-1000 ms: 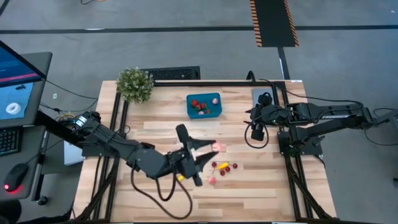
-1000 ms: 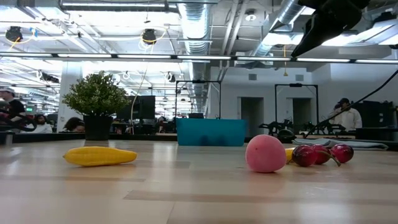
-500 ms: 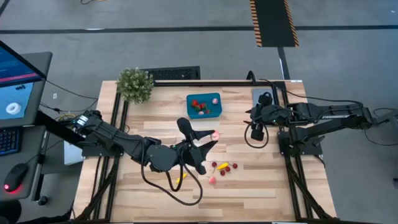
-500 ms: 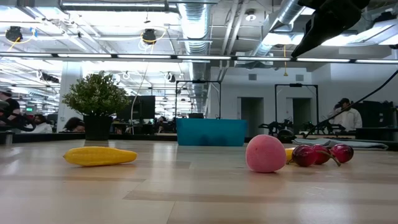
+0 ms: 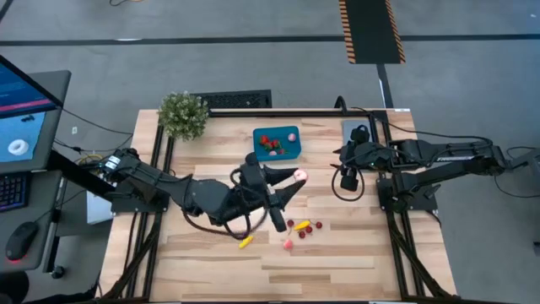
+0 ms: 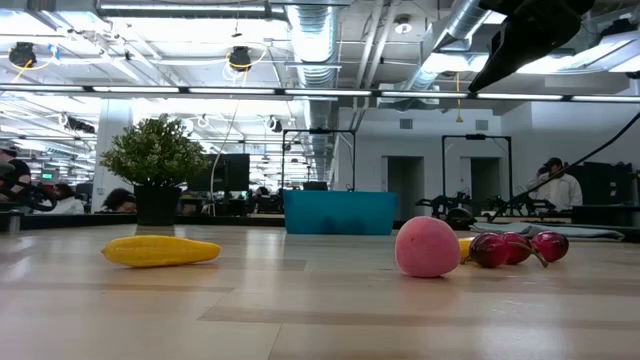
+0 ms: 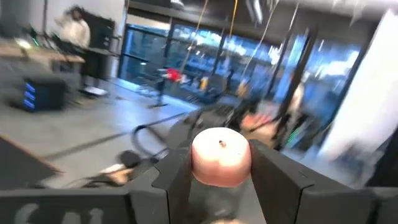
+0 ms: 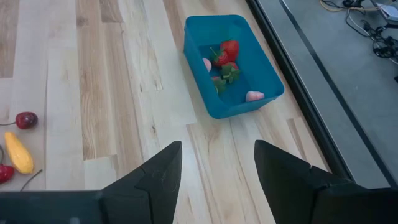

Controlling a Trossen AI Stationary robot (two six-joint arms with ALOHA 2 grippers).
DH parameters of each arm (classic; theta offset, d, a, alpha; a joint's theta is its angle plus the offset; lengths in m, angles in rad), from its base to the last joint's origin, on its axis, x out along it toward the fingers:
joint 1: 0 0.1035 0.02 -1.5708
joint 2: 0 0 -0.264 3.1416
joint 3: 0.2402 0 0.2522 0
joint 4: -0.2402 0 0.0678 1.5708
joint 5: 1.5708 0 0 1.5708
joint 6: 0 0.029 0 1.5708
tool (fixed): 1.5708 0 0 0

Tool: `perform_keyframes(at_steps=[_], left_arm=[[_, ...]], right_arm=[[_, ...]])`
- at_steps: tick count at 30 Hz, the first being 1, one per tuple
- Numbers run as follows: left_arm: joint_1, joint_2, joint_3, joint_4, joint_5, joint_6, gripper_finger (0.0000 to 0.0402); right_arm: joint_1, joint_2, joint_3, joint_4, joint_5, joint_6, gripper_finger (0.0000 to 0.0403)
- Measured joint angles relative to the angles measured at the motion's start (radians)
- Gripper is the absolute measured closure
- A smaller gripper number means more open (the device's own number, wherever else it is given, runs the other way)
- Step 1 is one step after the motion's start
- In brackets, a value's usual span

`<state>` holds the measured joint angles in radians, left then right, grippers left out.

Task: Pick and placing Produce into tupperware
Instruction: Put the top peach into the blue bin

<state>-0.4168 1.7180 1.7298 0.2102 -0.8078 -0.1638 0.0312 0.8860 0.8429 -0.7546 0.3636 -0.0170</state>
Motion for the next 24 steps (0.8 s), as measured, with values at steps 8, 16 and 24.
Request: perform_keyframes(at_steps=[8, 16, 24], left_arm=[[0.0, 0.0, 0.0, 0.212, 0.068, -0.271, 0.0262], [0.0, -0.001, 0.0, 0.344, 0.183, -0.31, 0.0262], [0.002, -0.002, 0.0, 0.334, 0.334, -0.139, 0.0262]], right_arm=[[0.0, 0.0, 0.0, 0.0, 0.0, -0.002, 0.0178], [0.0, 0.0, 0.0, 0.0, 0.0, -0.003, 0.0178], [0.0, 0.0, 0.0, 0.0, 0.0, -0.018, 0.0178]])
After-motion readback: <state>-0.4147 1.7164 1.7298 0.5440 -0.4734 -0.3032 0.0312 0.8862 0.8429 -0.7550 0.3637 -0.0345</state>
